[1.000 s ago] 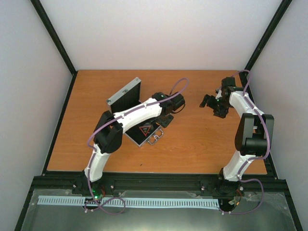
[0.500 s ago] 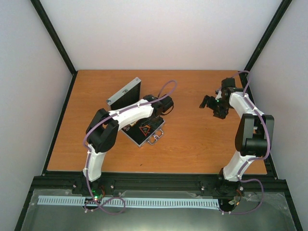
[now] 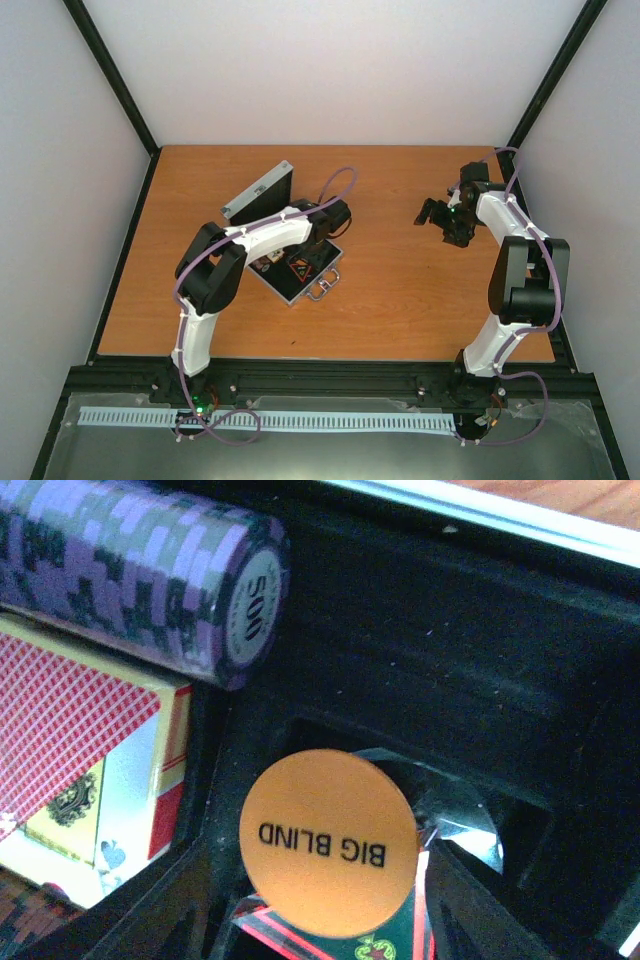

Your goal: Pack up texas hold em set

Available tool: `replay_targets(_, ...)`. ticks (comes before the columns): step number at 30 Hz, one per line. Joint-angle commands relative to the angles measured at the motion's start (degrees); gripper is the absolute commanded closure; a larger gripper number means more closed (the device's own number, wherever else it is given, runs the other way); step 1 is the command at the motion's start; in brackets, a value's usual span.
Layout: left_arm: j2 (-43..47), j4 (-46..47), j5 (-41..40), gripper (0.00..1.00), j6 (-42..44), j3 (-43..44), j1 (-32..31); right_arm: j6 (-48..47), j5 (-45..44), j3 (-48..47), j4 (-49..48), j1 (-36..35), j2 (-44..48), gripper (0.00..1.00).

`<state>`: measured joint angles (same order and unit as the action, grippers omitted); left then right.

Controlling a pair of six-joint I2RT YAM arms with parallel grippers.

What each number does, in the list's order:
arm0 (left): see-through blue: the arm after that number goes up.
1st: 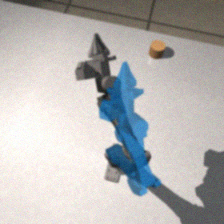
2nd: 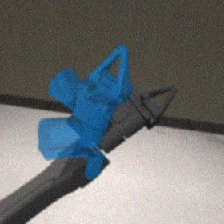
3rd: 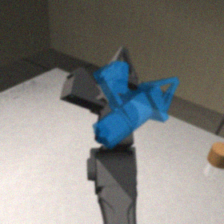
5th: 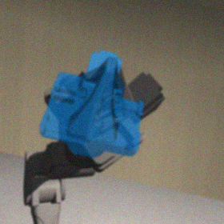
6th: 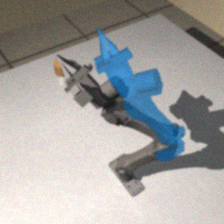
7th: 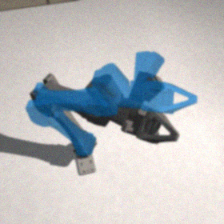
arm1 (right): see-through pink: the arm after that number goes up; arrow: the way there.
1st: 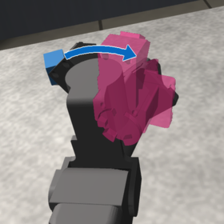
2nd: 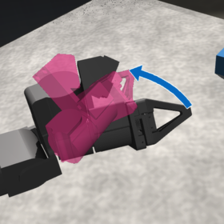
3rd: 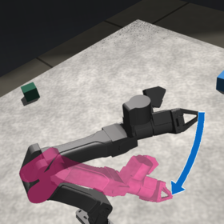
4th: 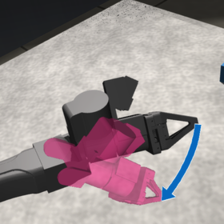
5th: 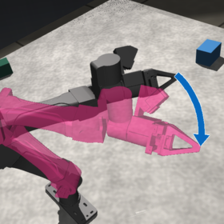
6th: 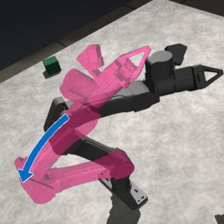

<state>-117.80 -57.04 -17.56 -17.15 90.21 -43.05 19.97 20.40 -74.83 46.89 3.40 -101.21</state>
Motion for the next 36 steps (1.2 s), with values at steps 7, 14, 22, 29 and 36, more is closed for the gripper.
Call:
replay_targets(7, 0.0, 1.7, 0.6, 0.23, -0.2, -0.7, 0.1, -0.1, 0.5, 0.5, -0.4, 0.6, 1.6, 0.0)
replay_targets(14, 4.8, 0.3, 1.2, 0.15, 0.2, 1.7, 0.1, 0.1, 0.8, 0.6, -0.5, 0.5, 1.6, 0.0)
replay_targets(22, 10.9, -1.0, 4.2, 0.04, 0.6, 7.6, -0.1, 0.2, 0.5, 1.1, -0.5, 0.5, 2.3, 0.0)
replay_targets(29, 14.8, -1.5, 6.7, 0.05, 4.9, 16.3, -1.6, 0.3, 1.1, 1.4, -0.4, 0.3, 2.9, 0.0)
replay_targets(36, 13.7, -7.6, -0.2, 0.05, 7.1, 32.8, 0.1, -0.3, 0.1, 1.0, 0.0, -2.1, 3.7, 0.0)
